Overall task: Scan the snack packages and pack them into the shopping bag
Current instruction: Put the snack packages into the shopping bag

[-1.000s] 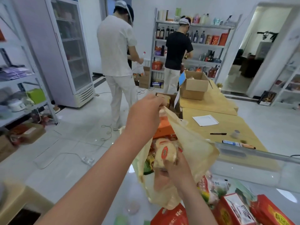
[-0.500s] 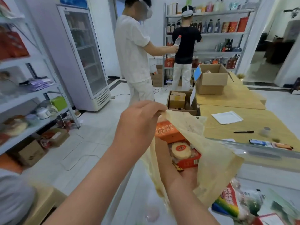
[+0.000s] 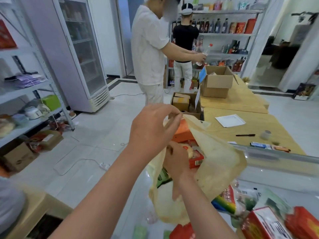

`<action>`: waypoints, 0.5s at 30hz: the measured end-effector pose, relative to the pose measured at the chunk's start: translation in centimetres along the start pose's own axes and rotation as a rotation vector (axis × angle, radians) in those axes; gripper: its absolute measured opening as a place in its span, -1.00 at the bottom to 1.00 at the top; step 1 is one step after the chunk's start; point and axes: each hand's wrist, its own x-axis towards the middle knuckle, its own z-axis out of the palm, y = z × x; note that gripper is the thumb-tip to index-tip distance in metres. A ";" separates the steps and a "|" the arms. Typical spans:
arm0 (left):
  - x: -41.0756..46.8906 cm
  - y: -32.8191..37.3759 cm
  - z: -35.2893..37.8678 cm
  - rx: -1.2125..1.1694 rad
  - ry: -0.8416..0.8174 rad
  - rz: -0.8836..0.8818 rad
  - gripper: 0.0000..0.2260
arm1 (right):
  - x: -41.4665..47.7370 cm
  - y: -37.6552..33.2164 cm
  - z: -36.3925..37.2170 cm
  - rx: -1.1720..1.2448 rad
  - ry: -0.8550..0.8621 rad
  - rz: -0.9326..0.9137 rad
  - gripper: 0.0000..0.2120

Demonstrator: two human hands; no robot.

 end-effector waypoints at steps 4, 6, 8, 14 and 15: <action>-0.9 1.7 1.9 -0.185 -0.152 -0.058 -0.96 | -3.1 -0.4 -4.9 0.038 0.193 -0.002 -0.75; -1.2 2.4 2.9 -0.183 -0.270 -0.062 -0.95 | -4.6 -0.4 -7.3 0.115 0.299 0.012 -0.76; -1.2 2.7 3.8 -0.114 -0.534 -0.080 -0.91 | -6.2 0.6 -10.8 0.114 0.361 -0.027 -0.72; -1.3 4.7 7.3 0.040 -1.030 -0.058 -0.66 | -7.1 1.7 -18.8 0.086 0.458 0.100 -0.69; -1.4 5.3 8.0 0.013 -0.986 -0.047 -0.68 | -7.1 2.3 -20.0 0.065 0.441 0.127 -0.69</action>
